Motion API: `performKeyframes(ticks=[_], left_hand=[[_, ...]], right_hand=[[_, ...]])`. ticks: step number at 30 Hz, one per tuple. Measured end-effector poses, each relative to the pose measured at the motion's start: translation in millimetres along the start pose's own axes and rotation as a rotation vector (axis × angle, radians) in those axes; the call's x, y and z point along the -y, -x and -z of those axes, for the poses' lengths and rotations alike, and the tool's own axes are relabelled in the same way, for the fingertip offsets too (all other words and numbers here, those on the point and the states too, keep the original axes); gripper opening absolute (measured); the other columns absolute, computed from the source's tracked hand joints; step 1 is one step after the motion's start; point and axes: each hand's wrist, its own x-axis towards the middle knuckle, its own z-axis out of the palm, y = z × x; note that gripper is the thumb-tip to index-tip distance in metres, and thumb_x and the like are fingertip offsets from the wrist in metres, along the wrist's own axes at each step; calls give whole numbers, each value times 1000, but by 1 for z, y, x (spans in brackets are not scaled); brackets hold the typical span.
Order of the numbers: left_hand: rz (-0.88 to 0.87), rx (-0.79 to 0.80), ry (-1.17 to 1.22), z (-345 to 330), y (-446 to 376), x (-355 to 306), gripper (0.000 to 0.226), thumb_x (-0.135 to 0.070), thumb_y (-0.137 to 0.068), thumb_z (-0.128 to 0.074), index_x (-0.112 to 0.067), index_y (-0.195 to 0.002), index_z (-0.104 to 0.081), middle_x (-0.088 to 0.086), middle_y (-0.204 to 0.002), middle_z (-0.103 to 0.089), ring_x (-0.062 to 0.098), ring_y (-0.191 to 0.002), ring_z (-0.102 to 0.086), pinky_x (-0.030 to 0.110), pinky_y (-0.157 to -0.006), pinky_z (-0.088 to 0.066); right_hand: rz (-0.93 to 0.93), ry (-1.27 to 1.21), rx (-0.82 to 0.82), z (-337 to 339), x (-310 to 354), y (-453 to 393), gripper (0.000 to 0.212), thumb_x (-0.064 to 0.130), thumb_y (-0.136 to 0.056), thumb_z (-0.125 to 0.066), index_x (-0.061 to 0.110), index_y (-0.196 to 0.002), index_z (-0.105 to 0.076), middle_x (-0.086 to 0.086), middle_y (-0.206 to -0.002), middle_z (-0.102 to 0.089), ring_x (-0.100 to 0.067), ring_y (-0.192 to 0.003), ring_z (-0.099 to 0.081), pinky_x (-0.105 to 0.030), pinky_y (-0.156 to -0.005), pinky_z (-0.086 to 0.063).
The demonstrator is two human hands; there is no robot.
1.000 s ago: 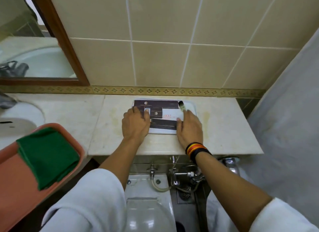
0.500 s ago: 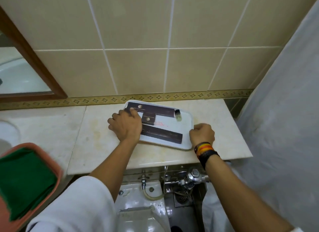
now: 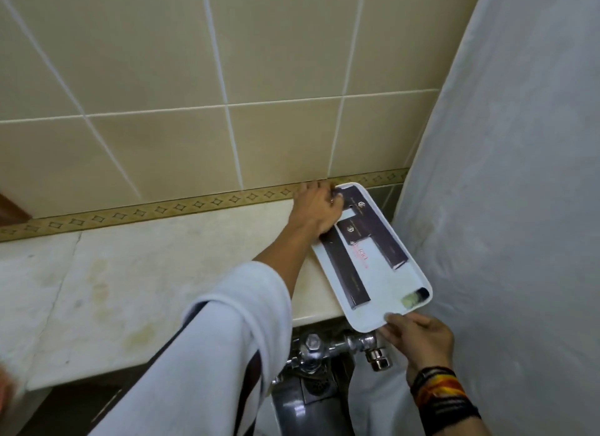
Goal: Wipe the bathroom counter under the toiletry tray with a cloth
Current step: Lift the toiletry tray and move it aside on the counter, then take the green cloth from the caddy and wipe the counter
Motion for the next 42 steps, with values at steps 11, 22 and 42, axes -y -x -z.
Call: performKeyframes(ticks=[11, 22, 42], left_hand=[[-245, -16, -74, -29, 17, 14, 55, -39, -108, -33, -10, -154, -44, 15, -161, -41, 32, -151, -34, 45, -127, -19], [-104, -205, -271, 68, 107, 83, 66, -44, -109, -24, -13, -165, -10, 10, -174, -2, 25, -161, 1, 45, -130, 1], [556, -368, -234, 224, 423, 361, 56, -28, -108, -35, -2, -158, -31, 18, -163, -37, 30, -153, -30, 41, -128, -18]], right_hand=[[-31, -146, -60, -9, -3, -29, 34, -5, -72, -83, 1, -98, -64, -23, -90, -74, -34, -77, -76, -48, -78, -62], [1136, 1116, 46, -84, 25, 31, 74, 43, -99, -43, 11, -159, -16, -18, -168, -4, -35, -155, -1, -58, -122, -4], [1343, 1201, 799, -299, -128, 373, 57, 27, -99, -44, 11, -152, -33, -18, -155, -40, -36, -141, -40, -45, -112, -39]])
